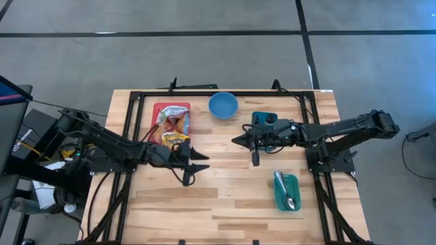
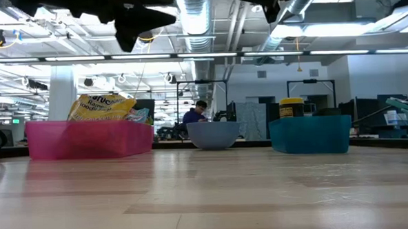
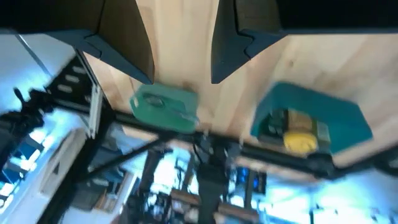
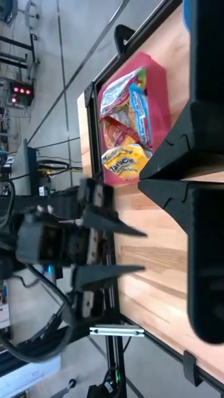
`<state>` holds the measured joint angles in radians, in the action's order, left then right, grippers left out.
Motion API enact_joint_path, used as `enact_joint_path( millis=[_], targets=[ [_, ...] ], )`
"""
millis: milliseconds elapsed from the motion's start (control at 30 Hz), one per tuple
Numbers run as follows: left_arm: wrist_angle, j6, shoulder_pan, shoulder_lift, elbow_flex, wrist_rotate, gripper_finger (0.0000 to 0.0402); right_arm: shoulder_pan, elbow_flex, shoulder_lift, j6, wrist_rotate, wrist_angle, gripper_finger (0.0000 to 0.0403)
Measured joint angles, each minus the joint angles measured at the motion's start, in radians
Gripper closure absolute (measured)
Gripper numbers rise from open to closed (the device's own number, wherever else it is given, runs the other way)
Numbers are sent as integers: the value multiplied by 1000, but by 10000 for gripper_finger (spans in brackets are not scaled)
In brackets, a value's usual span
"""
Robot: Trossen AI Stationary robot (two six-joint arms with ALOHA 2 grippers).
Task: Pick & Place Food Item
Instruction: Return to Home Position
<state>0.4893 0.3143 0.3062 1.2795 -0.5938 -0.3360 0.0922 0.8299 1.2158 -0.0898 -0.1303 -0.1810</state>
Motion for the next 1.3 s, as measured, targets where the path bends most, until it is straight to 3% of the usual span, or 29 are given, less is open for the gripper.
enact_joint_path(
  millis=[267,567,933,1300],
  targets=[
    [46,-30,-104,-29,0,1,248,20,0,0,-12,0,-4,402],
    [-146,-26,-205,-218,0,105,253,7,0,0,-68,0,24,402],
    [-325,-26,-218,-421,0,107,289,-5,0,0,-68,-1,24,402],
    [-459,-26,-218,-479,0,90,349,27,1,18,-60,0,18,402]
  ],
)
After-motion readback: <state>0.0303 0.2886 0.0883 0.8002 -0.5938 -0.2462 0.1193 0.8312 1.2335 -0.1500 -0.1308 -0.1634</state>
